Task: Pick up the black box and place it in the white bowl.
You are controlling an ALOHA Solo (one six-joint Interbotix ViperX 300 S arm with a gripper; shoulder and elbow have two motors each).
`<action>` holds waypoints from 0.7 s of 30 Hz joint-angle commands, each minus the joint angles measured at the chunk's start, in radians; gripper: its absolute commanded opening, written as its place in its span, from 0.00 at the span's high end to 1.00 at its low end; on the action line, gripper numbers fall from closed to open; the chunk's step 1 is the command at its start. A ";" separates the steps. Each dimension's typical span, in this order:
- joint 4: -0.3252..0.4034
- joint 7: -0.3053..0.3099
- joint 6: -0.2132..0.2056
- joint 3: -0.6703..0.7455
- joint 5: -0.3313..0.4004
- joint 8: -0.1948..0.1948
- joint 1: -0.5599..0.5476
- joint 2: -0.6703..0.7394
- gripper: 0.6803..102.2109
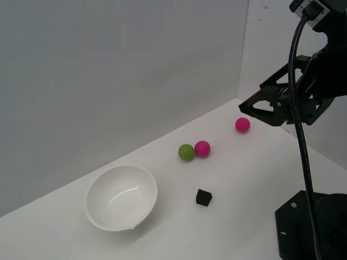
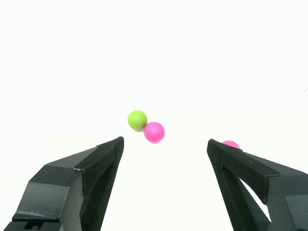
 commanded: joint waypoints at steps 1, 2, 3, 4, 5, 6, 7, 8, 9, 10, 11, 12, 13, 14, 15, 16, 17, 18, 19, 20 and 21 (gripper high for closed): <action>-0.040 0.015 -0.020 -0.021 -0.052 0.002 -0.017 -0.020 0.02; -0.051 0.029 -0.020 -0.035 -0.063 0.003 -0.021 -0.032 0.02; -0.063 0.048 -0.018 -0.052 -0.075 0.005 -0.026 -0.051 0.02; -0.075 0.069 -0.020 -0.074 -0.089 0.006 -0.029 -0.069 0.02; -0.086 0.094 -0.018 -0.094 -0.098 0.005 -0.031 -0.089 0.02; -0.095 0.112 -0.018 -0.114 -0.107 0.005 -0.035 -0.107 0.02; -0.103 0.129 -0.020 -0.129 -0.117 0.005 -0.041 -0.124 0.02; -0.110 0.140 -0.020 -0.143 -0.124 0.005 -0.051 -0.138 0.02; -0.118 0.150 -0.020 -0.156 -0.130 0.002 -0.058 -0.150 0.02; -0.124 0.158 -0.020 -0.167 -0.138 -0.002 -0.067 -0.163 0.02; -0.126 0.160 -0.023 -0.178 -0.140 -0.003 -0.077 -0.173 0.02; -0.126 0.160 -0.029 -0.189 -0.140 -0.005 -0.086 -0.184 0.02; -0.124 0.161 -0.034 -0.204 -0.137 -0.005 -0.094 -0.198 0.02; -0.124 0.161 -0.038 -0.219 -0.137 -0.005 -0.101 -0.215 0.02; -0.124 0.161 -0.040 -0.236 -0.137 -0.005 -0.110 -0.232 0.02; -0.124 0.163 -0.044 -0.253 -0.137 -0.006 -0.121 -0.247 0.02; -0.124 0.164 -0.049 -0.268 -0.137 -0.009 -0.133 -0.264 0.02; -0.123 0.163 -0.054 -0.281 -0.135 -0.017 -0.147 -0.278 0.02; -0.121 0.164 -0.057 -0.296 -0.135 -0.025 -0.164 -0.290 0.02; -0.120 0.163 -0.058 -0.308 -0.130 -0.031 -0.179 -0.304 0.02; -0.117 0.164 -0.058 -0.321 -0.127 -0.040 -0.196 -0.318 0.02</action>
